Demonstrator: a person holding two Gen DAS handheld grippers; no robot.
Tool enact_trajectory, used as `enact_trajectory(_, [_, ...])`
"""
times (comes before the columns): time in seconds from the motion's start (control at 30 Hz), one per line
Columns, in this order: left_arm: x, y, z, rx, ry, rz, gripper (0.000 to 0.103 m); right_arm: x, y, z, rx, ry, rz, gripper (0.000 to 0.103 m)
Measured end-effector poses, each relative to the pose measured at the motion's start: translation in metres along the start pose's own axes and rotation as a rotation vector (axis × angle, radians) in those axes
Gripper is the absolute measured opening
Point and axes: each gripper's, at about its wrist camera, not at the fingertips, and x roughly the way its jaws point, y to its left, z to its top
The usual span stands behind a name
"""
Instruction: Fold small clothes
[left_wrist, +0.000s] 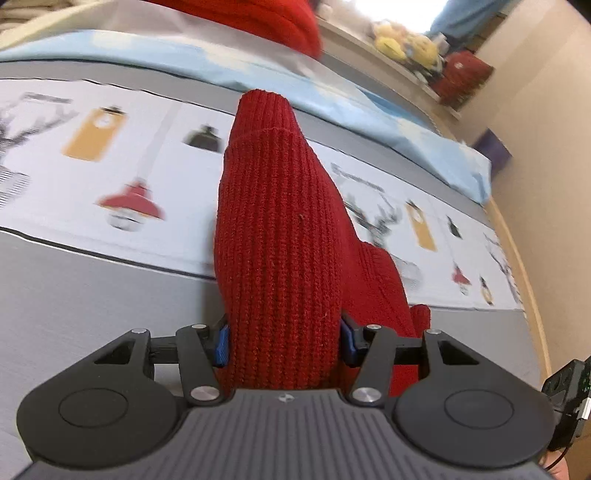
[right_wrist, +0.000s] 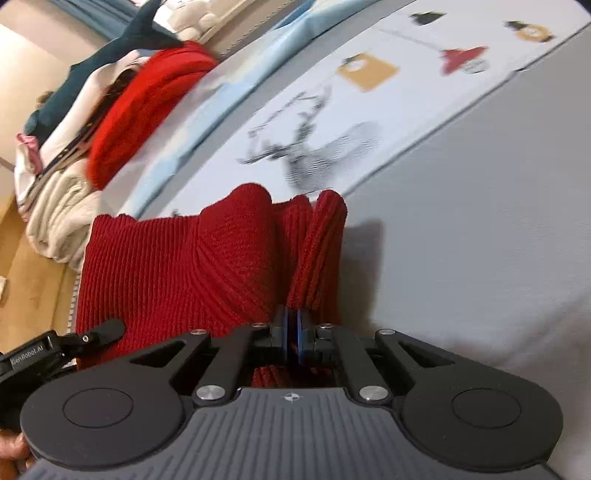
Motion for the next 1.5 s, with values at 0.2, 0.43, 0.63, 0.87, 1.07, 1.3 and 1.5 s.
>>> enact_trajectory(0.2, [-0.024, 0.056, 0.019, -0.064, -0.018, 0.127, 0.062, 0.037, 0.047, -0.005, -0.087, 0.046, 0.014, 0.010])
enact_trajectory(0.43, [-0.064, 0.080, 0.018, -0.036, -0.058, 0.073, 0.064, 0.016, 0.064, -0.005, -0.112, -0.069, 0.060, 0.028])
enact_trajectory(0.63, [-0.059, 0.071, -0.004, 0.054, 0.006, 0.083, 0.065, 0.044, 0.083, -0.023, -0.164, 0.082, 0.098, 0.068])
enact_trajectory(0.87, [-0.044, 0.059, -0.026, 0.182, 0.100, 0.108, 0.065, 0.019, 0.093, -0.027, -0.259, -0.013, 0.134, 0.016])
enact_trajectory(1.07, [-0.029, 0.063, -0.040, 0.200, 0.185, 0.170, 0.074, 0.039, 0.080, -0.035, -0.304, 0.115, -0.034, 0.024])
enact_trajectory(1.3, [-0.029, 0.058, -0.058, 0.264, 0.214, 0.201, 0.074, 0.014, 0.086, -0.042, -0.414, 0.081, -0.075, 0.039])
enact_trajectory(1.5, [-0.066, 0.047, -0.071, 0.268, 0.094, 0.265, 0.080, -0.007, 0.102, -0.065, -0.605, 0.043, -0.224, 0.052])
